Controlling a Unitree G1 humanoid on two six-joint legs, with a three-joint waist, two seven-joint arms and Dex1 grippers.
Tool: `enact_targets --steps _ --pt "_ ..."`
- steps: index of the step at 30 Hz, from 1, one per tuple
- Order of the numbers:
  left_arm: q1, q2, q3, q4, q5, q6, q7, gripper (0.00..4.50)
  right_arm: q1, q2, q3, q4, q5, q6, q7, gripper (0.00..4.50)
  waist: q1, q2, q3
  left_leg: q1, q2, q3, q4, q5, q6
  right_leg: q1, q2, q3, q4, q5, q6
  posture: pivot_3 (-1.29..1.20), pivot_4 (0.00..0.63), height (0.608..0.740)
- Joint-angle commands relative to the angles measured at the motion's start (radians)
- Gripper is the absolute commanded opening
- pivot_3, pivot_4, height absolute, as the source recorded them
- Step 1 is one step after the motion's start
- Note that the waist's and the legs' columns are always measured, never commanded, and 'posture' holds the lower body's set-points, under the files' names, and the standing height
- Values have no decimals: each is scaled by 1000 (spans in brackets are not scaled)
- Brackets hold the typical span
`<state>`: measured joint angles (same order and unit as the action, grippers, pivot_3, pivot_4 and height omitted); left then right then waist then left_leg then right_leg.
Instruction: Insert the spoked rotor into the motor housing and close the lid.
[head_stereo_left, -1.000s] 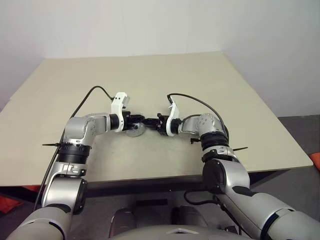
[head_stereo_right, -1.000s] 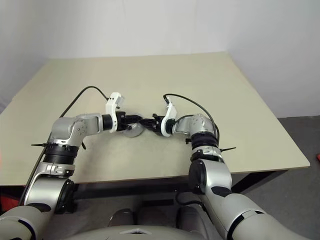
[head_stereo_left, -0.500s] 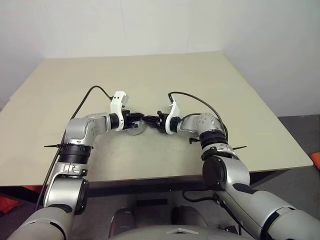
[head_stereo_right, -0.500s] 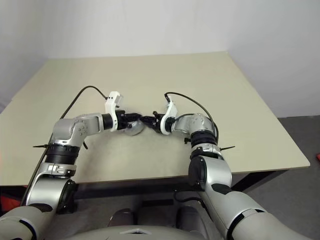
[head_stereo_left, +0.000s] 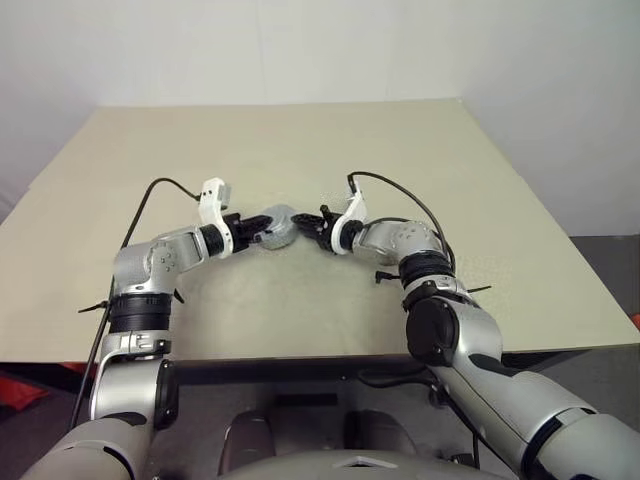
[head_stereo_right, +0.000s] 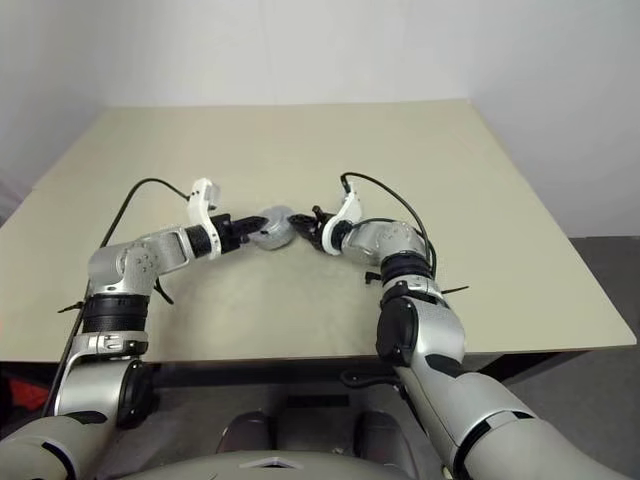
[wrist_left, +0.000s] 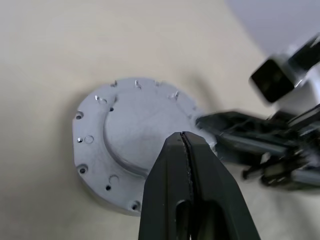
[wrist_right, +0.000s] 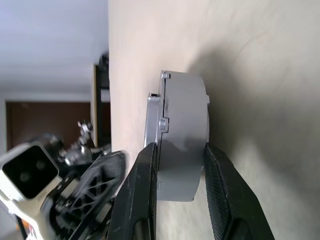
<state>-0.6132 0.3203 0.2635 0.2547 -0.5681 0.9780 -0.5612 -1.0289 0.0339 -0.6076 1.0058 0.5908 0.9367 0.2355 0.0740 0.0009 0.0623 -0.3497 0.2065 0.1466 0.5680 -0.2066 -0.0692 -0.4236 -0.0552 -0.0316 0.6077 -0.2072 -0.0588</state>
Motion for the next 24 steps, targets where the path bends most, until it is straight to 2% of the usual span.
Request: enact_targets --steps 1,11,22,23,24 --pt "6 -6 69 -52 -55 -15 22 0 -73 -3 -59 -6 86 -55 -1 1116 0 0 0 0 0 0 0 0 0 0 0 0 0 0 0 0 0 740" --pt "45 -24 195 -85 -157 6 108 0 -123 -16 -135 32 173 -122 -30 1116 1 -2 2 -1 0 0 3 -1 1 0 0 0 1 0 0 0 0 740" --pt "92 -22 337 -82 -304 33 185 0 -149 -49 -139 -11 240 -43 -49 1116 1 -4 3 -1 0 0 5 -1 2 0 0 -1 1 0 1 0 0 740" --pt "95 -23 342 -83 -317 31 185 376 -149 -50 -134 -18 244 -24 -50 1116 1 -4 3 -1 0 0 5 -1 2 0 0 -1 1 0 1 0 0 740" --pt "96 -26 346 -84 -329 32 185 556 -148 -49 -128 -29 249 -6 -49 1116 2 -5 3 -1 0 0 5 -1 2 0 0 -1 1 0 1 0 0 740"
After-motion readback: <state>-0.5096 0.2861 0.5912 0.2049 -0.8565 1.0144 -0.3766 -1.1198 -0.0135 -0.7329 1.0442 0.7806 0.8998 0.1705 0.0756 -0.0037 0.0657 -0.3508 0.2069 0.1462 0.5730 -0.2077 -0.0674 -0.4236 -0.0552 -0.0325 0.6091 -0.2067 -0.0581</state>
